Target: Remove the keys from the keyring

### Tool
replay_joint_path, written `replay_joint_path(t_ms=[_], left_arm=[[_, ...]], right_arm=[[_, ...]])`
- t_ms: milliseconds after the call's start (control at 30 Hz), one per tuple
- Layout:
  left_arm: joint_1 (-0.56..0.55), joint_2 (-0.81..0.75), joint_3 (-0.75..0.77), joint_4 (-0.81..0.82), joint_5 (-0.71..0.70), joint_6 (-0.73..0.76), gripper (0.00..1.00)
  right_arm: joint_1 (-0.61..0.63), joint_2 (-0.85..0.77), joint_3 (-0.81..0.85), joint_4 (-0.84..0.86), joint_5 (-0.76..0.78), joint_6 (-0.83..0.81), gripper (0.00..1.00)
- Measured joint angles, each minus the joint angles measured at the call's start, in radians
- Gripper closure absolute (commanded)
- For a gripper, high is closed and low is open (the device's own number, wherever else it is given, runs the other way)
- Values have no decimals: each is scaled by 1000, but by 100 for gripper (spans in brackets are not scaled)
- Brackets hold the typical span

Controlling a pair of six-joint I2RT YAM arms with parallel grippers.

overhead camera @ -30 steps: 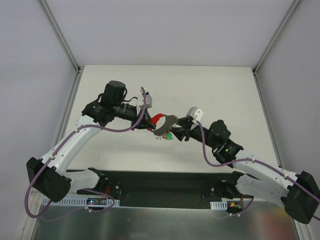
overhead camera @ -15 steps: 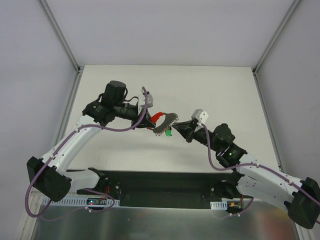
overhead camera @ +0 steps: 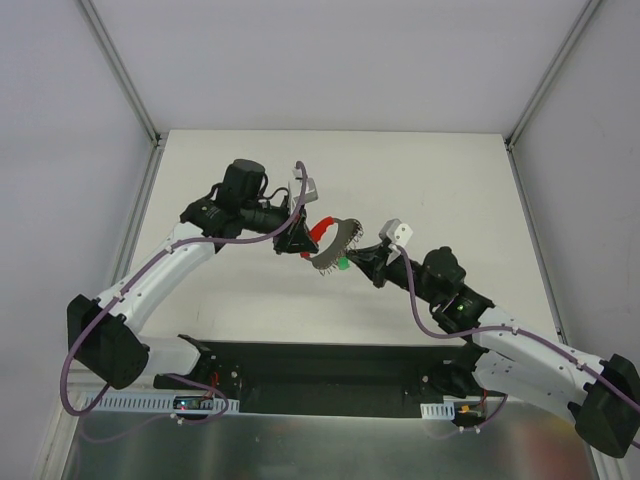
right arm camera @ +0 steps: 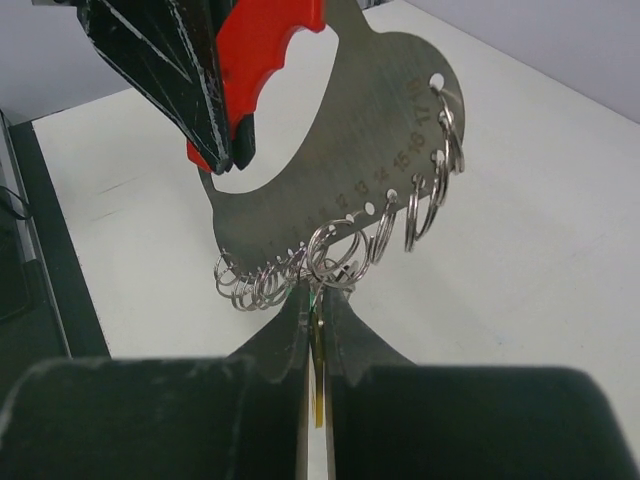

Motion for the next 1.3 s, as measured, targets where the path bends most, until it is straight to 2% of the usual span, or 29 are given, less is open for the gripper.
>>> replay_joint_path(t_ms=[100,167,267,433,567,700,900,1067,1300], left_arm=[[0,8,5,9,-19,-40,87],[0,14,12,24,-51,-66,74],[0,13,15,40,-108,-97,63],[0,-33,13,49,-213,-109,58],[-14,-133,-5,58,-225,-105,60],[-95,-182,-24,121,-187,-146,65],[-233,-198,-203,320,-166,-242,71],[-240,-197,-266,420,-156,-258,72],[-240,-153,-268,586,-9,-285,67]], right_arm=[[-1,0,0,-2,0,-9,99],[-1,-2,0,-21,0,-19,99],[-1,-2,5,-56,2,-26,99],[-1,4,62,-183,0,-28,99],[-2,6,102,-259,-19,-42,99],[-2,23,156,-357,-39,-46,99],[-2,24,230,-485,-46,-35,99],[-2,18,297,-587,-60,-15,99],[-2,12,344,-718,-92,27,99]])
